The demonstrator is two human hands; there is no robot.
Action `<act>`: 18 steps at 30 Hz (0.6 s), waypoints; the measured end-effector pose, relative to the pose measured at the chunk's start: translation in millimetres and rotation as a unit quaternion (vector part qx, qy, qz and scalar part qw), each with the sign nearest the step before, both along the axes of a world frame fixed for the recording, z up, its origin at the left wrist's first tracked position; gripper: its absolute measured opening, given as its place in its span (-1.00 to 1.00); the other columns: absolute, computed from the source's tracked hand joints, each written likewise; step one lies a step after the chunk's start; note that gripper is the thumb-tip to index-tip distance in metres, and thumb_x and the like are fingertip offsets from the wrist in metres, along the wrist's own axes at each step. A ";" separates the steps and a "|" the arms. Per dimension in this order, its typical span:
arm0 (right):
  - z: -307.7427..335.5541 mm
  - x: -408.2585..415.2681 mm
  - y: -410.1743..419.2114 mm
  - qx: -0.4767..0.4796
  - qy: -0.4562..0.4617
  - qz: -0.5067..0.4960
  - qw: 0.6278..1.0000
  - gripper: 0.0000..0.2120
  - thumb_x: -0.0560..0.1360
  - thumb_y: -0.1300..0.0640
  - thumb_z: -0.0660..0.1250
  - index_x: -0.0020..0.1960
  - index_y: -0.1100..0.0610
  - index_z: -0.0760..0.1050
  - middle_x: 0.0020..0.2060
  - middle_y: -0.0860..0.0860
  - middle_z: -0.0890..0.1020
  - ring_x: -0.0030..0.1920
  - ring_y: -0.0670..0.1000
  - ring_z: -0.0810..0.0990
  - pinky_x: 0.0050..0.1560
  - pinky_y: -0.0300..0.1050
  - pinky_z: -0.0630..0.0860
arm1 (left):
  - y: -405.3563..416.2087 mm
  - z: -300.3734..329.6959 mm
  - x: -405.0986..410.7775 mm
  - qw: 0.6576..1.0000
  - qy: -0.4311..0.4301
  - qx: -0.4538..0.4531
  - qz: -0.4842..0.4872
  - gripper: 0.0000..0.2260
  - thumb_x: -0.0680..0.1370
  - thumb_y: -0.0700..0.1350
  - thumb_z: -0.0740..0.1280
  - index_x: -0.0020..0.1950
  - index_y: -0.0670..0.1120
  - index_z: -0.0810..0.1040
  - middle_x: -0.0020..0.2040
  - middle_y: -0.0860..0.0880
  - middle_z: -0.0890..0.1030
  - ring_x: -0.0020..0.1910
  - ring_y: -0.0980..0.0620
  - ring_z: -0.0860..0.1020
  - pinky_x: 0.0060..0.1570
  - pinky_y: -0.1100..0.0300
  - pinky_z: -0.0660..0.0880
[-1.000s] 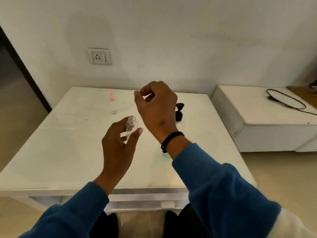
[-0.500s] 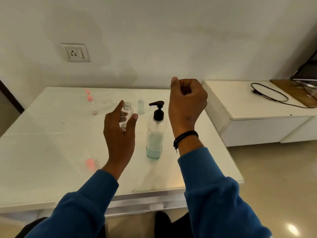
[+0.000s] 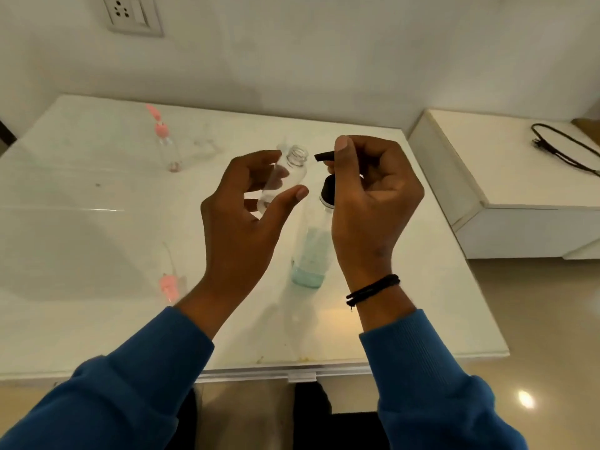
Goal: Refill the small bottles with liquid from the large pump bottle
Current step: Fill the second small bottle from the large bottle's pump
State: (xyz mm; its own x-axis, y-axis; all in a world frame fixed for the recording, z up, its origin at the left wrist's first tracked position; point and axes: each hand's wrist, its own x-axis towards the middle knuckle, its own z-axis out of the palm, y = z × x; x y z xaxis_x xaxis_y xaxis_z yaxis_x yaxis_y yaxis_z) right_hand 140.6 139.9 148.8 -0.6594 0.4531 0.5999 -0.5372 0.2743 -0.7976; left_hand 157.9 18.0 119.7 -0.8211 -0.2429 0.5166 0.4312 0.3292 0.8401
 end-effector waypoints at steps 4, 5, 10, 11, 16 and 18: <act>-3.1 0.1 1.7 -0.001 0.022 0.000 1.000 -0.93 0.56 0.26 0.44 0.01 0.20 0.57 -0.11 0.12 0.70 -0.14 0.03 0.75 -0.12 -0.09 0.69 | 1.7 4.9 -0.9 1.000 0.007 0.008 0.004 -0.60 0.52 -0.03 0.54 0.30 -0.12 0.57 0.10 0.23 0.62 0.10 0.20 0.64 -0.02 0.37 0.58; -3.0 0.3 1.6 0.000 0.025 0.002 1.000 -0.93 0.56 0.27 0.44 0.01 0.21 0.57 -0.10 0.14 0.69 -0.14 0.04 0.75 -0.12 -0.08 0.69 | 2.7 5.7 -0.3 1.000 0.010 0.004 0.002 -0.60 0.52 -0.03 0.53 0.31 -0.12 0.57 0.12 0.24 0.61 0.12 0.22 0.64 -0.01 0.39 0.57; -3.3 0.7 1.3 0.004 0.023 0.002 1.000 -0.93 0.55 0.26 0.45 0.01 0.21 0.59 -0.12 0.14 0.70 -0.17 0.06 0.74 -0.13 -0.07 0.69 | 2.7 5.7 3.6 1.000 0.011 -0.015 -0.014 -0.57 0.55 -0.02 0.49 0.37 -0.12 0.55 0.19 0.26 0.57 0.18 0.31 0.59 0.06 0.45 0.53; -3.1 1.0 1.1 0.004 0.025 0.002 1.000 -0.94 0.55 0.26 0.46 0.01 0.21 0.60 -0.13 0.14 0.70 -0.18 0.07 0.74 -0.14 -0.06 0.69 | 1.9 5.7 4.6 1.000 0.011 -0.022 -0.018 -0.57 0.55 -0.02 0.49 0.38 -0.11 0.55 0.20 0.24 0.57 0.19 0.28 0.59 0.09 0.43 0.53; -3.4 2.7 -0.1 -0.009 0.025 0.006 1.000 -0.95 0.55 0.27 0.46 0.00 0.21 0.61 -0.14 0.14 0.69 -0.19 0.08 0.73 -0.14 -0.03 0.69 | -7.8 6.4 5.7 0.997 0.025 -0.069 -0.021 -0.56 0.57 -0.02 0.47 0.41 -0.13 0.54 0.26 0.08 0.62 0.21 0.11 0.62 0.19 0.36 0.49; -3.8 3.3 0.4 -0.017 0.020 0.004 1.000 -0.94 0.55 0.26 0.46 -0.01 0.22 0.61 -0.14 0.13 0.69 -0.19 0.08 0.74 -0.14 -0.01 0.69 | -13.7 7.5 2.7 0.996 0.028 -0.089 -0.007 -0.58 0.58 -0.04 0.46 0.41 -0.13 0.54 0.24 0.04 0.63 0.19 0.09 0.60 0.15 0.45 0.42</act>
